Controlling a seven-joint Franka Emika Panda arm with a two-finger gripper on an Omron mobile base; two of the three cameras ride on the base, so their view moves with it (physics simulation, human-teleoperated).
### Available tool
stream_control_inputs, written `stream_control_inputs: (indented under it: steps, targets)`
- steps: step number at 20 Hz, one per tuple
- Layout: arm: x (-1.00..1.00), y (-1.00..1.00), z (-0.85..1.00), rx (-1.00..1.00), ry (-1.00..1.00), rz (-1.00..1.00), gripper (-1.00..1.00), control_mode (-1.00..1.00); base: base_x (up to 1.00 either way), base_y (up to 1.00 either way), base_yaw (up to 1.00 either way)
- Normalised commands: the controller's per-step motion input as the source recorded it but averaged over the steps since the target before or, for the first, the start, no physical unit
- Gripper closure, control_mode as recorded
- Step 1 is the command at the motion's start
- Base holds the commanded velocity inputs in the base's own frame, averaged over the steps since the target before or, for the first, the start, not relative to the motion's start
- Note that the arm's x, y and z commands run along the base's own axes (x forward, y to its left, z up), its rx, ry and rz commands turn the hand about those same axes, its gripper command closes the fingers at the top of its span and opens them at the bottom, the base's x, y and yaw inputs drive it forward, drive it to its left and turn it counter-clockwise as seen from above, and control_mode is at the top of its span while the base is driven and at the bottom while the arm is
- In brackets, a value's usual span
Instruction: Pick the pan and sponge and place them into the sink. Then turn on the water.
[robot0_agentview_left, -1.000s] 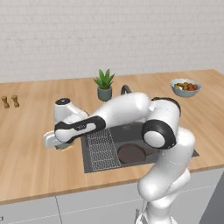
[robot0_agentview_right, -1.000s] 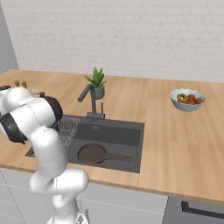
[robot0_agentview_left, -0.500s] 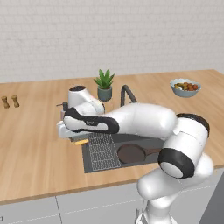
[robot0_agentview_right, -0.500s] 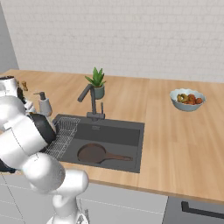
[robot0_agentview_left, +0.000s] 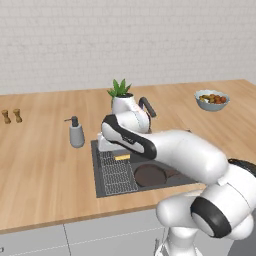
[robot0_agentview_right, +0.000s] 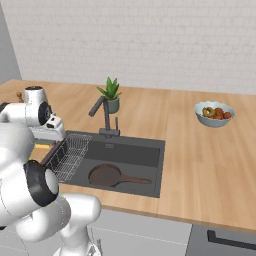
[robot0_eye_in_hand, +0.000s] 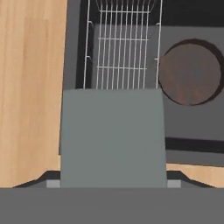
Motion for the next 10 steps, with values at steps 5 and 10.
stream_control_inputs:
  steps: [5, 10]
  targets:
    - [0.0, -1.0, 0.0, 0.0, 0.0, -0.01, 1.0, -1.0, 0.0, 0.0, 0.0]
    - [0.03, -1.0, 0.0, 0.0, 0.0, 0.0, 1.0, -1.0, 0.0, 0.0, 0.0]
